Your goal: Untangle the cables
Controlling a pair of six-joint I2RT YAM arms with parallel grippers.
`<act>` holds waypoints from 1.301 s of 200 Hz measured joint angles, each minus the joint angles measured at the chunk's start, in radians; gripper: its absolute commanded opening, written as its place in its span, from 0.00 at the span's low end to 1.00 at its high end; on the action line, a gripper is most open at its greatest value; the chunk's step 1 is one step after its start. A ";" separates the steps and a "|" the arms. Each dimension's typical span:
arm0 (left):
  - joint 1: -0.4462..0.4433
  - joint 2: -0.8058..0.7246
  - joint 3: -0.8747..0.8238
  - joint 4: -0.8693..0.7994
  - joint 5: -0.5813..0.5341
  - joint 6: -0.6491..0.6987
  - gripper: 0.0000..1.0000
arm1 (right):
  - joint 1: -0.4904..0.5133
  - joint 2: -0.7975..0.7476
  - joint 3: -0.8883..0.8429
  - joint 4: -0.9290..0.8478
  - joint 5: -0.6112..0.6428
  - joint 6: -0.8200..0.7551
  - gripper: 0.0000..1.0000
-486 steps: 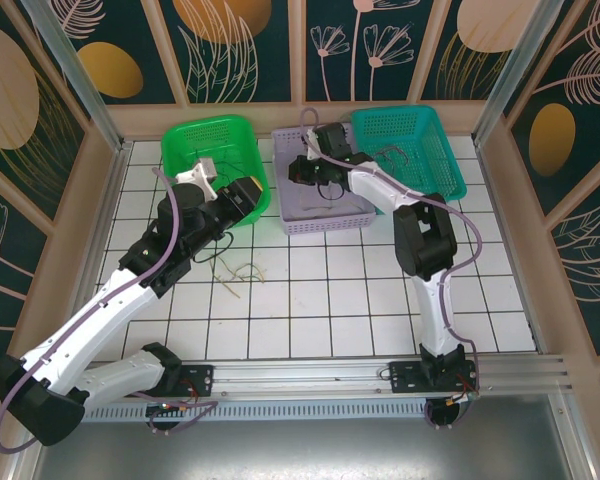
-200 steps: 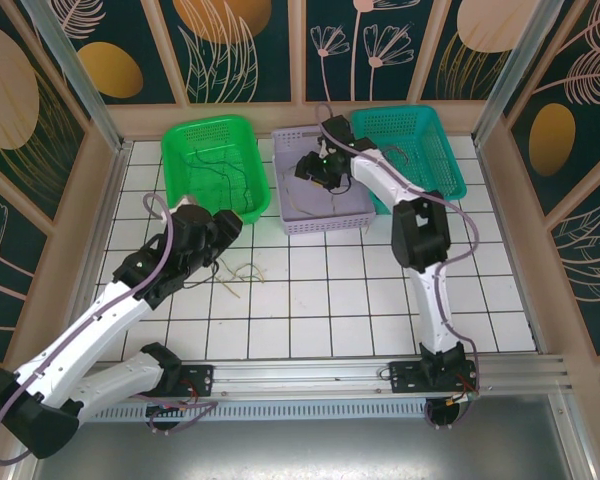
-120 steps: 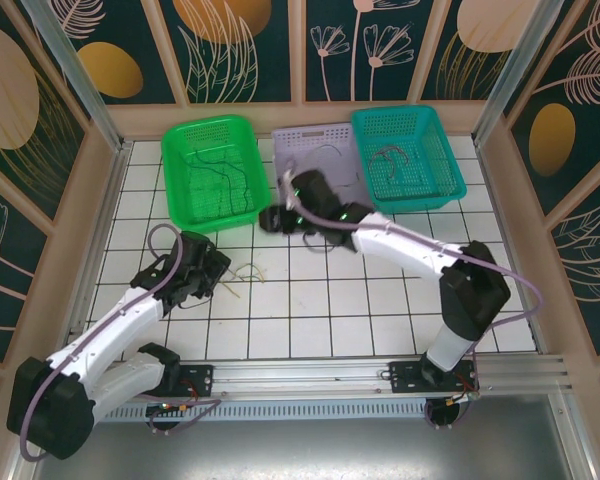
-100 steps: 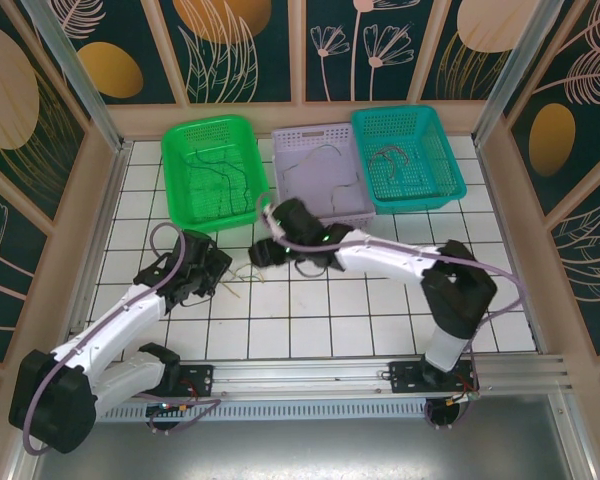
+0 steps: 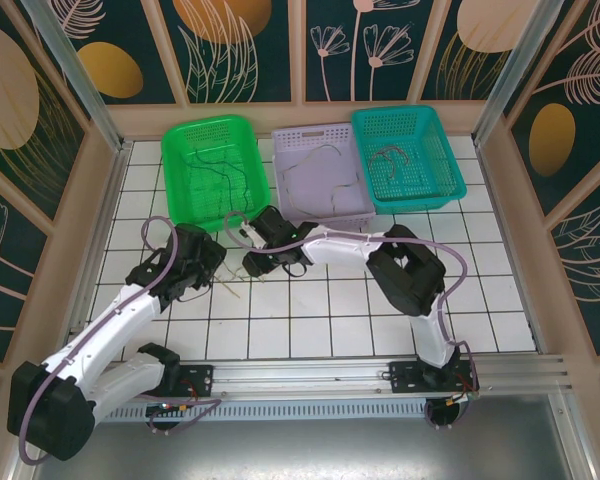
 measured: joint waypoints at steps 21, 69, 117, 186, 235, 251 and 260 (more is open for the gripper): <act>0.000 -0.003 0.014 -0.024 -0.008 0.008 0.46 | 0.000 0.014 0.002 -0.004 -0.013 -0.001 0.39; 0.000 -0.005 0.028 -0.030 -0.010 0.018 0.47 | 0.002 0.039 -0.004 -0.003 -0.033 -0.003 0.26; 0.000 0.007 0.028 -0.029 0.006 0.019 0.51 | 0.007 0.055 0.003 0.003 -0.035 0.000 0.01; 0.000 0.048 0.117 -0.022 0.055 0.066 0.56 | 0.031 -0.126 -0.037 -0.025 -0.011 0.000 0.00; 0.000 0.105 0.137 -0.014 0.088 0.125 0.33 | 0.031 -0.186 -0.021 -0.085 -0.023 0.003 0.00; 0.000 0.106 0.137 -0.009 0.092 0.129 0.24 | 0.030 -0.186 -0.020 -0.098 -0.035 0.008 0.00; 0.000 0.109 0.137 -0.007 0.099 0.134 0.19 | 0.029 -0.186 -0.019 -0.108 -0.041 0.018 0.00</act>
